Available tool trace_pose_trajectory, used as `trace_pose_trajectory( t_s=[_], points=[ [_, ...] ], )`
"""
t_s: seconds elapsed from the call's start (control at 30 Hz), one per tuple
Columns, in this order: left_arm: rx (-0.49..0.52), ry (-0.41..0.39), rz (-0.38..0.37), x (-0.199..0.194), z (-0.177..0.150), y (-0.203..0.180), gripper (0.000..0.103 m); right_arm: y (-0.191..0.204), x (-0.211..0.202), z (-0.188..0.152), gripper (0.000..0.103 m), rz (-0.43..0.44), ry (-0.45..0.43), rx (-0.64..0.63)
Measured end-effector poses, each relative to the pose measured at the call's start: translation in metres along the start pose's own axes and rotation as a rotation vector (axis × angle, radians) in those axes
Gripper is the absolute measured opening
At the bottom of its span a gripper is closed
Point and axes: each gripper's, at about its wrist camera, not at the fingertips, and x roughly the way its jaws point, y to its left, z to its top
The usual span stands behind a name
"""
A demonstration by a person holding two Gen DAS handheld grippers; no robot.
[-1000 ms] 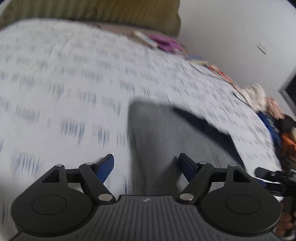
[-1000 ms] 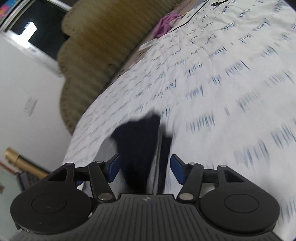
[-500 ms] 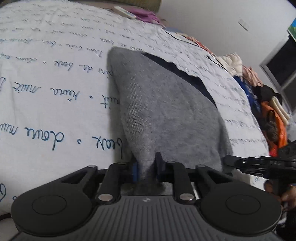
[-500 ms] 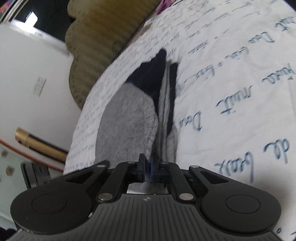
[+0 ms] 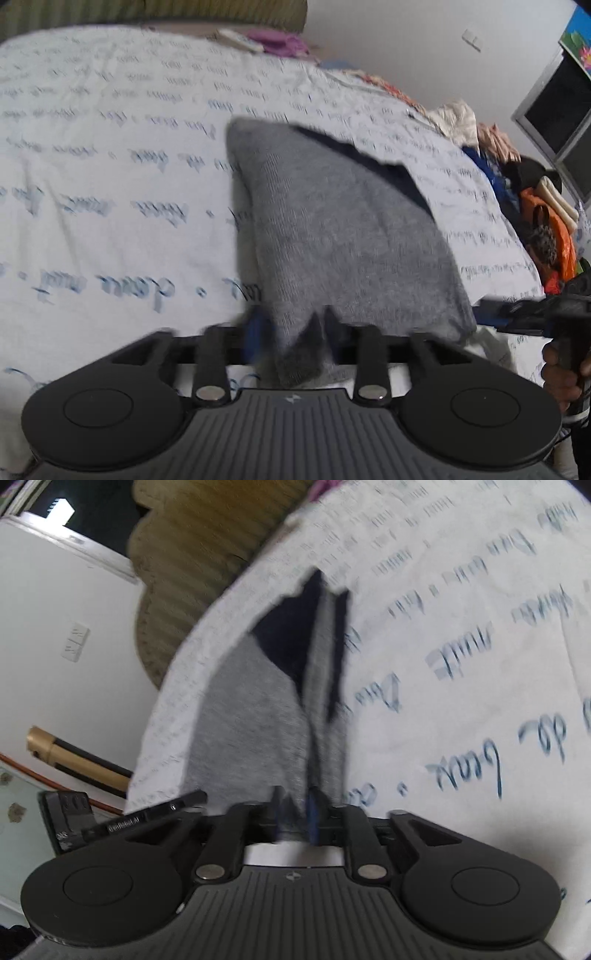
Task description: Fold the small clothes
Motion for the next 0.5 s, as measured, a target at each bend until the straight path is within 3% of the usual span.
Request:
trace_pose_trajectory(
  t_s=[0.03, 0.07, 0.17, 0.27, 0.37, 0.43, 0.5],
  points=[
    [-0.014, -0.038, -0.005, -0.006, 0.006, 0.004, 0.068, 0.003, -0.008, 0.006, 0.063, 0.012, -0.030, -0.016],
    [-0.031, -0.081, -0.007, -0.009, 0.013, 0.007, 0.074, 0.006, -0.014, 0.014, 0.065, 0.014, -0.066, -0.026],
    [-0.141, -0.131, -0.026, 0.008, 0.048, 0.022, 0.074, 0.008, -0.013, 0.050, 0.065, 0.023, -0.135, -0.023],
    [-0.273, -0.077, -0.019, 0.053, 0.079, 0.038, 0.073, 0.000, 0.016, 0.089, 0.065, 0.011, -0.152, 0.003],
    [-0.278, -0.007, -0.047, 0.092, 0.096, 0.035, 0.073, -0.008, 0.055, 0.118, 0.064, -0.071, -0.120, 0.024],
    [-0.214, -0.009, -0.068, 0.105, 0.098, 0.027, 0.073, -0.012, 0.079, 0.124, 0.065, -0.109, -0.075, 0.026],
    [-0.189, -0.014, -0.081, 0.111, 0.099, 0.023, 0.072, -0.012, 0.091, 0.121, 0.066, -0.090, -0.057, 0.000]
  ],
)
